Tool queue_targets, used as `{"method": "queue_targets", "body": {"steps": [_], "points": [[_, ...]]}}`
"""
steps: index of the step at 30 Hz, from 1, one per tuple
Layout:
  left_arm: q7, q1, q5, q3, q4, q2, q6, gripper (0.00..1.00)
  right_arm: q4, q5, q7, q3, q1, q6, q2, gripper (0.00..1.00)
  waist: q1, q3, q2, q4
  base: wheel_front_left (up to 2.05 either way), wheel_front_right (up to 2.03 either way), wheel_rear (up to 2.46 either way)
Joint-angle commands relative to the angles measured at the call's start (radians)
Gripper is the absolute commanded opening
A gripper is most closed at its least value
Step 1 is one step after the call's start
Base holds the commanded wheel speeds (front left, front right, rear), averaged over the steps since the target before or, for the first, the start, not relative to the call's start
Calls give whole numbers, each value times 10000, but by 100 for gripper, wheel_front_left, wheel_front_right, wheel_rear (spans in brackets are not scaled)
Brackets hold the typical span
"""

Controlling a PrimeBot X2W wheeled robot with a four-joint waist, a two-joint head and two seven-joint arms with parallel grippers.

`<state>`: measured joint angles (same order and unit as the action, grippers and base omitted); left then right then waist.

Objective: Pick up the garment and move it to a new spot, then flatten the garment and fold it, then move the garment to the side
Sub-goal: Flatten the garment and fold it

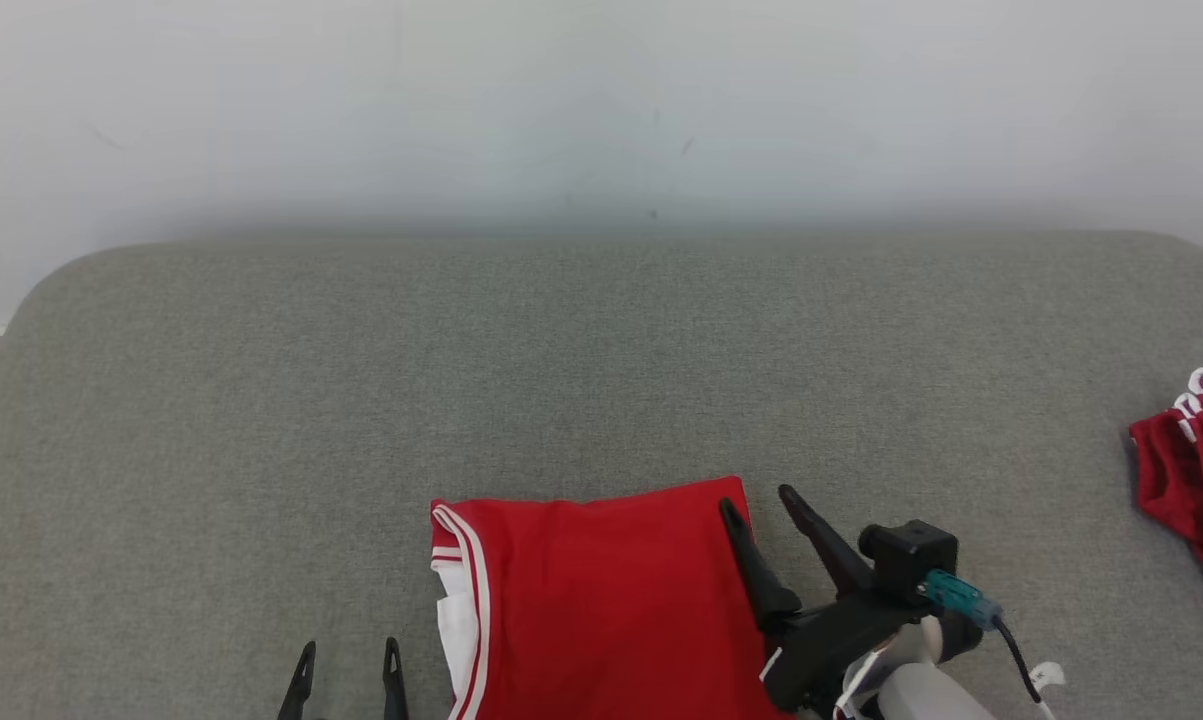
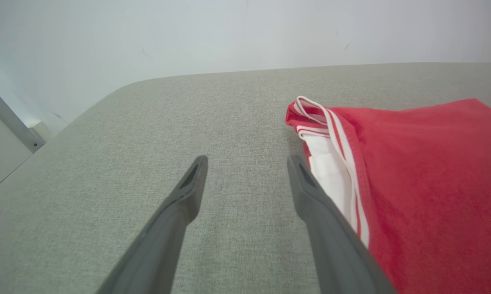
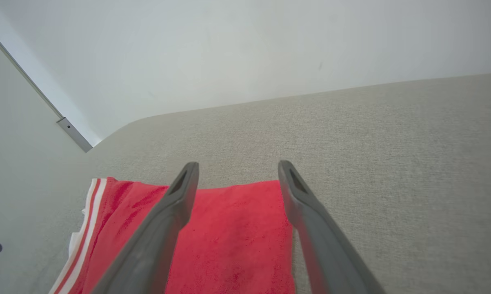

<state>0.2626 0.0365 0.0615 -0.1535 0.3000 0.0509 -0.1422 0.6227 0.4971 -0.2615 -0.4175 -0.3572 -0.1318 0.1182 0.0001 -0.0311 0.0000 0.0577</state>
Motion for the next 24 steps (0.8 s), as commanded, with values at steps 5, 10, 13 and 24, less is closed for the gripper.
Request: {"method": "queue_targets", "body": {"steps": [5, 10, 13, 24], "points": [[29, 69, -54, 169, -152, -8, -60, 100, -589, -1131, -37, 1248, 706, 28, -117, 100, -1, 53, 0, -427, 0, 0, 0], [29, 119, 34, 398, -267, 0, -130, 100, -856, -1714, -39, 2505, 1224, 28, -341, 100, -1, 107, 0, -747, 0, 0, 0], [29, 139, -35, 509, -306, -6, -93, 100, -933, -1965, -37, 3002, 1478, 28, -439, 100, -1, 126, 0, -925, 0, 0, 0], [29, 239, -202, 819, -287, -3, 143, 100, -1150, -2924, -38, 3753, 2031, 28, -556, 100, -1, 304, 0, -1494, 0, 0, 0]]}}
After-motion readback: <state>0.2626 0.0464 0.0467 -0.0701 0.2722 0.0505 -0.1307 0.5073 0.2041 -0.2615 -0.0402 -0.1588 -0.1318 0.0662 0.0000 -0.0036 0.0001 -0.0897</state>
